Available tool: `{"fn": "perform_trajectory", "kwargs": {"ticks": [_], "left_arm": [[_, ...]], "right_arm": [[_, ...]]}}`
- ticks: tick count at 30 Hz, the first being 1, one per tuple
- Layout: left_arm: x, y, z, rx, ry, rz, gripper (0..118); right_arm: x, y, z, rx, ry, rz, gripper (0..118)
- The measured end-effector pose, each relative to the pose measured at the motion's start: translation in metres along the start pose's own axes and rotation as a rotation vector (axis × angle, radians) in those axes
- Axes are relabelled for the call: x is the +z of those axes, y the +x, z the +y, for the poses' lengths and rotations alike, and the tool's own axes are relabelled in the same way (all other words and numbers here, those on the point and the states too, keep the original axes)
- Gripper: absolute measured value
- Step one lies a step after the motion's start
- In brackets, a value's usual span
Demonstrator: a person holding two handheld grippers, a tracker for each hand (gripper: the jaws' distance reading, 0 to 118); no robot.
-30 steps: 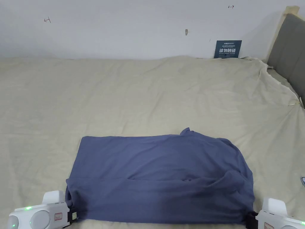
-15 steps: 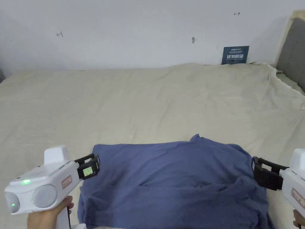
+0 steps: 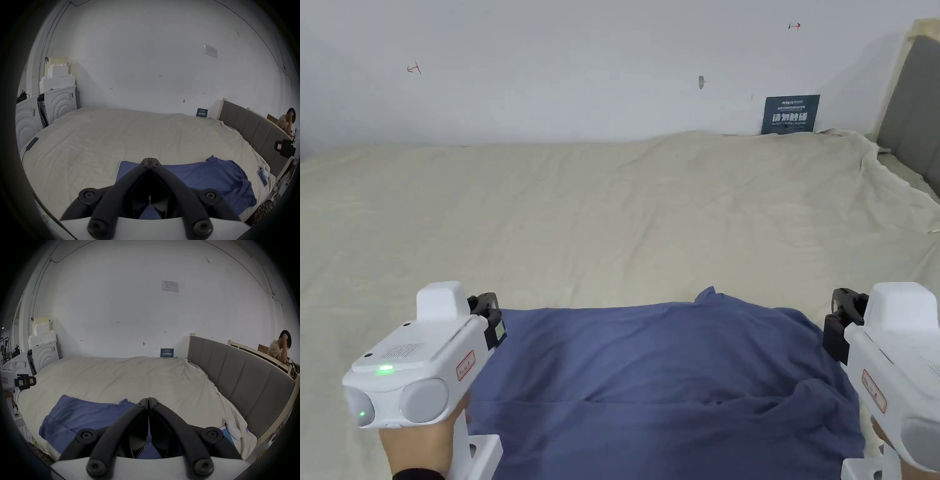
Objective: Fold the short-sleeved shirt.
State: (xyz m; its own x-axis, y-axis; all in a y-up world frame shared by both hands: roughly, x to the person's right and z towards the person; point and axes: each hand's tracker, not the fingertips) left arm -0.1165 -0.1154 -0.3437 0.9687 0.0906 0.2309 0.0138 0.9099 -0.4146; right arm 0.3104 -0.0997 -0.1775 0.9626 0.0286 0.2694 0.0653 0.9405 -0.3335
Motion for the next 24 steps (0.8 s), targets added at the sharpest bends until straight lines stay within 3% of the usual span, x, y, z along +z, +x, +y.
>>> {"fn": "perform_trajectory", "kwargs": {"ticks": [14, 15, 16, 19, 20, 24], "left_arm": [[-0.205, -0.068, 0.027, 0.025, -0.400, 0.043, 2], [-0.218, -0.073, 0.026, 0.031, -0.432, 0.034, 8], [-0.225, -0.073, 0.024, 0.041, -0.472, 0.034, 22], [-0.250, -0.081, 0.014, 0.056, -0.545, 0.085, 80], [-0.254, -0.080, 0.010, 0.051, -0.549, 0.103, 86], [-0.272, -0.080, -0.004, 0.026, -0.604, 0.106, 86]], "right_arm": [[-0.084, -0.010, 0.015, 0.017, -0.057, -0.010, 0], [-0.090, -0.009, 0.014, 0.017, -0.064, -0.011, 0], [-0.097, -0.008, 0.013, 0.016, -0.071, -0.012, 0], [-0.114, -0.003, 0.009, 0.024, -0.096, -0.024, 0], [-0.119, -0.003, 0.008, 0.026, -0.103, -0.027, 0], [-0.137, 0.001, 0.001, 0.022, -0.126, -0.037, 0]]}}
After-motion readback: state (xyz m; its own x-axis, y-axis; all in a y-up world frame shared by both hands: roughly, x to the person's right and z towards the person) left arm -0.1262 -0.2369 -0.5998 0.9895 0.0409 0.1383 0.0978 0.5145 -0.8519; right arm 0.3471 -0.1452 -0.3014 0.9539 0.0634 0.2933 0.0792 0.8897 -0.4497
